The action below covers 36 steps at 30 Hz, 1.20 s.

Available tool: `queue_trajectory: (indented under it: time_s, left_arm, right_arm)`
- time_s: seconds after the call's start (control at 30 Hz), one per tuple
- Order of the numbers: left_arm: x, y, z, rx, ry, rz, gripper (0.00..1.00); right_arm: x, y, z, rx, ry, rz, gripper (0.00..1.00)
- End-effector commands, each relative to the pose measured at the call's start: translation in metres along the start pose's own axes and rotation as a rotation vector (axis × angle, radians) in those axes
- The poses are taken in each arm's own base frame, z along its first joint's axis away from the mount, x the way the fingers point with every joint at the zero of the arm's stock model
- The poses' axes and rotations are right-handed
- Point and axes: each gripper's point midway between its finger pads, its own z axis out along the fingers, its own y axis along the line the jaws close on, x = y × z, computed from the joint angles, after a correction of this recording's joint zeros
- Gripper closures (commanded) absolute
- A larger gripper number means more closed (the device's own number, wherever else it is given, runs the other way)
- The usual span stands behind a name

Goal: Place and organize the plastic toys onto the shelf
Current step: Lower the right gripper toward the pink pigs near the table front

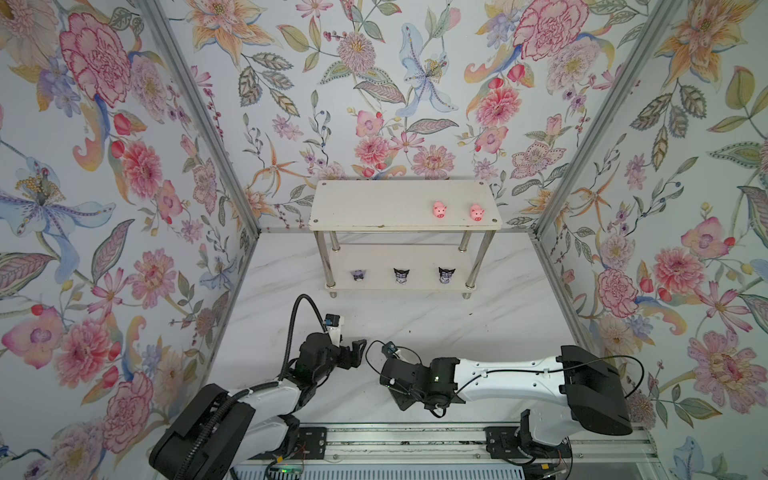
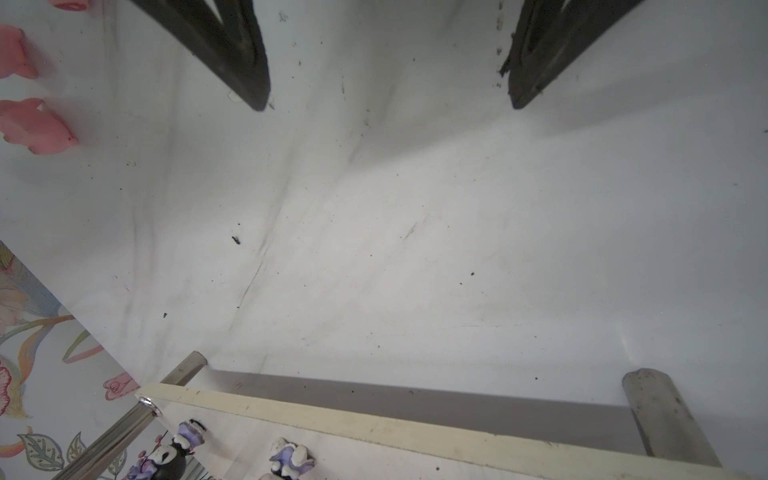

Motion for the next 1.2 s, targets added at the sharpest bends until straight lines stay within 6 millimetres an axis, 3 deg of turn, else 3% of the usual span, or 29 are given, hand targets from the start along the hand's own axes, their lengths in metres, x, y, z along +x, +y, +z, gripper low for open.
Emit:
queue_trajectory:
  time_s: [0.0,0.1,0.23,0.33,0.47,0.6,0.73,0.9,1.07,1.17]
  left_arm:
    - [-0.015,-0.001,-0.002,-0.006,-0.039,0.015,0.09]
    - [-0.019,0.001,-0.004,-0.018,-0.056,0.017,0.09]
    - [-0.019,0.001,-0.006,-0.021,-0.060,0.017,0.08]
    - [-0.018,0.002,-0.005,-0.022,-0.056,0.011,0.08]
    - [-0.017,0.001,-0.003,-0.012,-0.051,0.002,0.08]
    - [-0.016,-0.002,-0.001,0.000,-0.043,0.003,0.08]
    - [-0.016,0.001,-0.002,-0.013,-0.043,0.007,0.09]
    - [-0.016,0.003,-0.002,-0.025,-0.043,0.014,0.08]
    - [-0.018,0.005,-0.004,-0.043,-0.050,0.023,0.08]
    - [-0.019,0.005,-0.004,-0.044,-0.056,0.024,0.08]
  right_arm:
    - [-0.033,0.004,-0.008,-0.032,-0.088,-0.046,0.79]
    - [-0.014,-0.011,-0.009,-0.039,-0.047,-0.014,0.79]
    - [0.042,-0.036,-0.009,0.009,0.057,0.022,0.88]
    - [0.076,-0.043,-0.013,0.026,0.104,0.029,0.97]
    - [0.099,-0.038,-0.018,0.013,0.124,0.040,0.99]
    - [0.111,-0.041,-0.007,0.048,0.159,0.034,0.99]
    - [0.097,-0.030,0.014,0.059,0.159,-0.035,1.00]
    - [0.043,-0.003,0.039,0.024,0.075,-0.118,1.00]
    - [-0.004,-0.016,0.059,-0.009,0.015,-0.072,0.99]
    - [-0.024,-0.019,0.051,-0.041,-0.027,-0.052,0.99]
